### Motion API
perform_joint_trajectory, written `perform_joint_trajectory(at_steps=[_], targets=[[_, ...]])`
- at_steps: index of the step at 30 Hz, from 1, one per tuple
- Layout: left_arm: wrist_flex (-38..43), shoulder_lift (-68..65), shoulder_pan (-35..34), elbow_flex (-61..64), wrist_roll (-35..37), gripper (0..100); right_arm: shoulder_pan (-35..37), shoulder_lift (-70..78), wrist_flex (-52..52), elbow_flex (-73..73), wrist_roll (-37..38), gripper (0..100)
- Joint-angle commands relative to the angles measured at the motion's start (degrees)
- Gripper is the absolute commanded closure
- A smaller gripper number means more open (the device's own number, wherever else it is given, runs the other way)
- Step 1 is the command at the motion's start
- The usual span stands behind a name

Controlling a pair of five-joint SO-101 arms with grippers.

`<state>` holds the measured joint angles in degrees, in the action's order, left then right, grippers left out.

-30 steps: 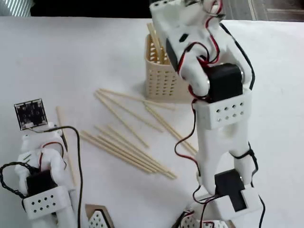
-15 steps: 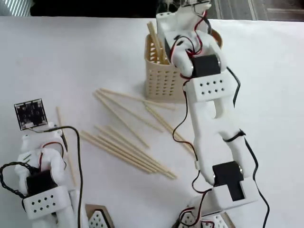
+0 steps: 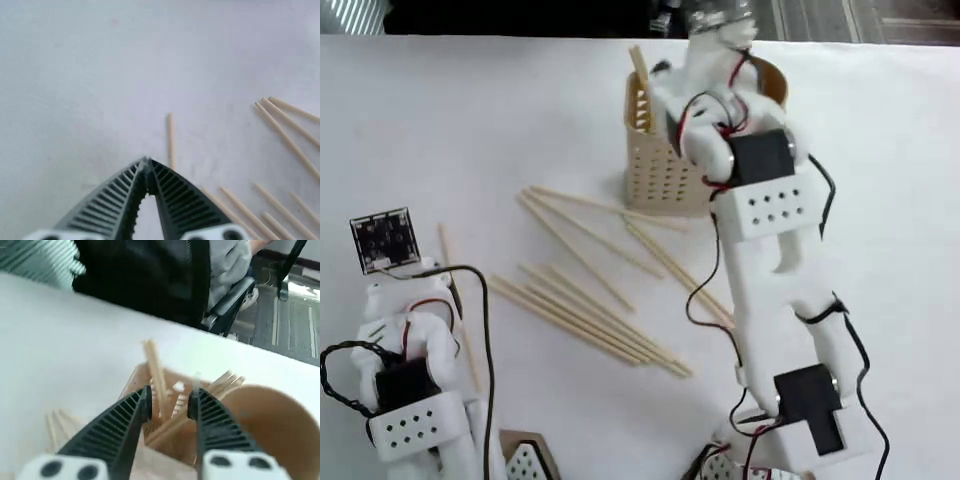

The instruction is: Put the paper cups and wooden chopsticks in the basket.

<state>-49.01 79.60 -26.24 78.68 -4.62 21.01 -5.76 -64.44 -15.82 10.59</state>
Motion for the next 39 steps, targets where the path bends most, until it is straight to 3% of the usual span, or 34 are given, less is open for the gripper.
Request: perform_joint_trajectory(at_steps=[1, 6, 12, 19, 39], targets=[[1.14, 1.01, -0.4, -0.44, 0.09, 97, 4.44, -1.45, -11.3, -1.14, 5.71, 88.2], [1.14, 1.01, -0.4, -0.44, 0.09, 97, 7.43, 2.07, -20.7, 3.78, 10.37, 87.9], [1.14, 1.01, -0.4, -0.44, 0.09, 97, 6.2, 6.99, -26.95, 10.37, 22.24, 87.9], [1.14, 1.01, -0.4, -0.44, 0.09, 97, 2.51, 7.52, -27.91, 17.85, 32.79, 84.1], [4.13, 1.1, -0.31, 1.49, 0.0, 97, -4.18, 4.44, 3.12, 48.26, 35.6, 81.1]])
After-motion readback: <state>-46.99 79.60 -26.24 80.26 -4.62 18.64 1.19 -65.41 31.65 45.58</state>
